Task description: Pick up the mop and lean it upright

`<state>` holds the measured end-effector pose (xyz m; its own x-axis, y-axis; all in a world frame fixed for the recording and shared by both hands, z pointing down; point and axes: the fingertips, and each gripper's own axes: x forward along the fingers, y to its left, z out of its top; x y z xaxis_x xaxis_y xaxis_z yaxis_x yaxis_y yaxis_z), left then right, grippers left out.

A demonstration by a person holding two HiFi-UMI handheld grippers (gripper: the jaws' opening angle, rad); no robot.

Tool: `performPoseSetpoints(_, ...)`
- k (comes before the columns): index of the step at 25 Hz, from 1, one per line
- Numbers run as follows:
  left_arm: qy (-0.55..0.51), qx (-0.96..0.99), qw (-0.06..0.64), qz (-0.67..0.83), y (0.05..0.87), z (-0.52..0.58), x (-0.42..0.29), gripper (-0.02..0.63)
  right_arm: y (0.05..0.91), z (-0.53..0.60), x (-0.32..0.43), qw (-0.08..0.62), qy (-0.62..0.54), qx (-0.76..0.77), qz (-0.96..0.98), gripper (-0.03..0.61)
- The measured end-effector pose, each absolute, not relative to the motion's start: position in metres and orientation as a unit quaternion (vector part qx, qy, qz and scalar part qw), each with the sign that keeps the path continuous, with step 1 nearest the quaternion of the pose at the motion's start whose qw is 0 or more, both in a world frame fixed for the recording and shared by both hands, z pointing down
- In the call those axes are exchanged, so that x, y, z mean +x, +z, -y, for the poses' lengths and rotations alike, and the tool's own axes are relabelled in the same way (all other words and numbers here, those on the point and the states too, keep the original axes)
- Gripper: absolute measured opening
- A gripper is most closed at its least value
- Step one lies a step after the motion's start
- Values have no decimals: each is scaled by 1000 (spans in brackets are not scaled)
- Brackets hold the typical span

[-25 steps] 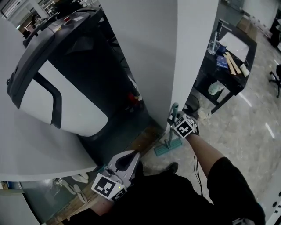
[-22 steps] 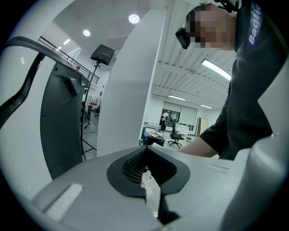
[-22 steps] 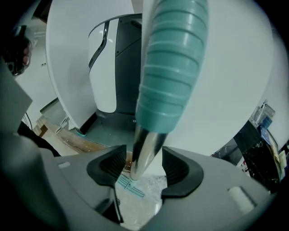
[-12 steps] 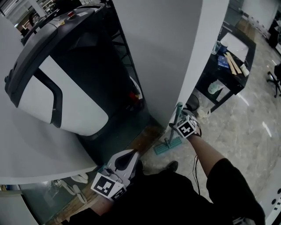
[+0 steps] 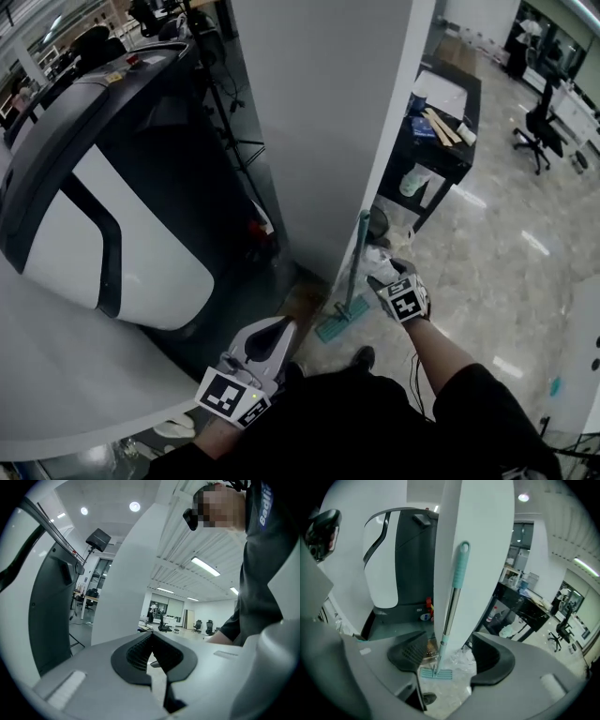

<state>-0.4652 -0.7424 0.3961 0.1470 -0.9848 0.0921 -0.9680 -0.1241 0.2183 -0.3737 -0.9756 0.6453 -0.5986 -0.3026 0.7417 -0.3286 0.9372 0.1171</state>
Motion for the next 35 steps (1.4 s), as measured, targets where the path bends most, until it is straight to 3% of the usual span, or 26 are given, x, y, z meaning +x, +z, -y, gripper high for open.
performPoseSetpoints(4, -57, 788, 113, 602, 399, 730, -461, 20, 606, 936, -338, 343, 13, 259, 903, 51)
performPoseSetpoints(5, -60, 794, 115, 594, 401, 727, -459, 20, 600, 924, -332, 328, 15, 269, 905, 11)
performPoseSetpoints(15, -50, 836, 103, 537, 398, 688, -388, 20, 557, 802, -258, 224, 72, 310, 921, 4)
performPoseSetpoints(24, -20, 827, 104, 552, 407, 616, -278, 20, 528, 701, -181, 161, 101, 282, 940, 3)
performPoseSetpoints(29, 7, 833, 116, 542, 416, 574, -218, 20, 525, 660, -134, 147, 114, 283, 941, 3)
performPoseSetpoints(35, 16, 844, 96, 527, 399, 546, -194, 20, 506, 620, -104, 134, 123, 294, 938, 3)
